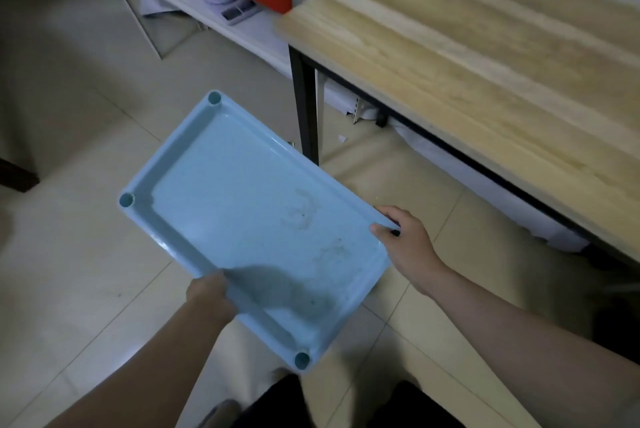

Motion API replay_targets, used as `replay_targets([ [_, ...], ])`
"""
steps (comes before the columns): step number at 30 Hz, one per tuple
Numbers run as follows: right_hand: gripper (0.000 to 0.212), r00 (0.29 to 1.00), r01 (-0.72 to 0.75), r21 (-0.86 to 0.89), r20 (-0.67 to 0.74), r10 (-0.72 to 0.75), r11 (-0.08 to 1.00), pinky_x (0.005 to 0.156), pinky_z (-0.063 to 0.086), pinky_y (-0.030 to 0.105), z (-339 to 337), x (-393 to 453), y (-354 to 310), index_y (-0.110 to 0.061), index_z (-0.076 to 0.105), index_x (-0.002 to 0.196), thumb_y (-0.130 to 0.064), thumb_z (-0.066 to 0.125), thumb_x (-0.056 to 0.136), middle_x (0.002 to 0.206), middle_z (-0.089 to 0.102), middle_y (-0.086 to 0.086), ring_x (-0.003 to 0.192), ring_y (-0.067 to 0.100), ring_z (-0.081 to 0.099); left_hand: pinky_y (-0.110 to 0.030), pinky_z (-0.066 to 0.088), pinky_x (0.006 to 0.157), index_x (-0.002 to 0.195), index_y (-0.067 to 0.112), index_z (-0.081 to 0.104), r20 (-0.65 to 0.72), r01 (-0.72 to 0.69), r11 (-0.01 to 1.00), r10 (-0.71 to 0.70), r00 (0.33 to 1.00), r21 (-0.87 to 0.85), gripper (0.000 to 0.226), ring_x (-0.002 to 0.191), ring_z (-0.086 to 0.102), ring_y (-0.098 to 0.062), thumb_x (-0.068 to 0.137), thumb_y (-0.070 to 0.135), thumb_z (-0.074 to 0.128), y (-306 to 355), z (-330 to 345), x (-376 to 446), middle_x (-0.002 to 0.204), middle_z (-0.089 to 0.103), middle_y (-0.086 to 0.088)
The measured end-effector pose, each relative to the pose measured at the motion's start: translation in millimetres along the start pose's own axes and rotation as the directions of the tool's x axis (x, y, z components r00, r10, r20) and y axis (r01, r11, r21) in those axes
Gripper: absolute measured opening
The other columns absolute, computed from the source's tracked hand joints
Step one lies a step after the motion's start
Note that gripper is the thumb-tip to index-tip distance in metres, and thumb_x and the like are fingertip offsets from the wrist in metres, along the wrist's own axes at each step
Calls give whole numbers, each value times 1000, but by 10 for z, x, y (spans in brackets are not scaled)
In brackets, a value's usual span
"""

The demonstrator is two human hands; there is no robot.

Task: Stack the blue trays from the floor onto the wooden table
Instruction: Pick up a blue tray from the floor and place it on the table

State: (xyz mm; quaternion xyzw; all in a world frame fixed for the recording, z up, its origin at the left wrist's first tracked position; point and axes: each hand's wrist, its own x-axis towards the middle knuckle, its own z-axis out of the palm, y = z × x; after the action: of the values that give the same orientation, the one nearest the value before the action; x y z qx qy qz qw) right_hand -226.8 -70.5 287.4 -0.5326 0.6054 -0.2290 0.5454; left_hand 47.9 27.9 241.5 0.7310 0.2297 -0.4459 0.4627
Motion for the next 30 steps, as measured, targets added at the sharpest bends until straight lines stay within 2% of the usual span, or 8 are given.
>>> replay_targets([
  [6, 82, 967, 15, 33, -253, -6, 999, 90, 40, 21, -169, -683, -730, -21, 23, 150, -31, 71, 84, 139, 45, -8, 122, 12, 50, -42, 47, 92, 139, 8, 46, 52, 37, 998, -39, 998, 45, 46, 122, 51, -34, 93, -1, 47, 445, -177, -898, 139, 51, -12],
  [8, 72, 946, 9, 104, -324, 26, 995, 76, 44, 16, -271, -881, -844, -18, 32, 144, -29, 71, 85, 123, 56, -8, 105, 9, 59, -22, 43, 80, 140, 0, 43, 95, -13, 991, 0, 995, 136, 43, 113, 53, -34, 97, -1, 43, 503, -122, -1274, 133, 52, -19],
  [11, 41, 919, -2, 152, -389, 62, 988, 62, 47, 20, -467, -1106, -957, -17, 51, 121, -31, 68, 86, 103, 66, -3, 90, 11, 65, -26, 42, 77, 135, -3, 43, 200, -70, 976, 28, 979, 205, 37, 88, 48, -27, 98, 1, 43, 615, 73, -1688, 115, 51, -16],
  [19, 14, 847, 65, 437, -500, 182, 897, 69, 54, 33, -1081, -1579, -1097, -14, 64, 105, -18, 61, 92, 100, 72, 2, 89, 19, 69, -19, 45, 90, 141, 1, 40, 459, -322, 790, 59, 887, 522, 44, 114, 51, -28, 98, 7, 47, 408, 781, -2680, 132, 50, -13],
  [21, 9, 813, 56, 502, -525, 252, 863, 77, 57, 41, -1233, -1660, -1092, -16, 64, 99, -15, 57, 93, 101, 72, 6, 92, 25, 68, -14, 47, 80, 143, 2, 39, 526, -272, 877, 25, 850, 397, 46, 110, 51, -23, 98, 5, 47, 337, 861, -2954, 136, 51, -15],
  [23, 9, 755, 69, 565, -568, 327, 822, 85, 55, 50, -1418, -1710, -1084, -14, 63, 96, -12, 56, 92, 101, 71, 13, 93, 32, 67, -25, 44, 90, 130, 5, 54, 606, -379, 807, 33, 795, 454, 34, 115, 56, -27, 96, 8, 54, 244, 895, -3214, 117, 61, -16],
  [25, 11, 701, 87, 577, -615, 361, 812, 85, 55, 49, -1618, -1756, -1064, -15, 62, 99, -11, 54, 93, 97, 69, 10, 88, 30, 66, -43, 47, 88, 109, 4, 60, 630, -175, 906, -120, 767, 385, 16, 99, 61, -33, 94, 7, 59, 139, 974, -3295, 96, 61, -14],
  [30, 14, 590, 75, 521, -710, 384, 850, 67, 50, 32, -2251, -1823, -834, -11, 61, 103, -20, 55, 94, 91, 67, 6, 77, 22, 62, -47, 53, 87, 128, 15, 55, 641, -316, 861, -16, 767, 399, 36, 105, 61, -31, 94, 21, 62, 78, 1409, -3219, 123, 60, -15],
])
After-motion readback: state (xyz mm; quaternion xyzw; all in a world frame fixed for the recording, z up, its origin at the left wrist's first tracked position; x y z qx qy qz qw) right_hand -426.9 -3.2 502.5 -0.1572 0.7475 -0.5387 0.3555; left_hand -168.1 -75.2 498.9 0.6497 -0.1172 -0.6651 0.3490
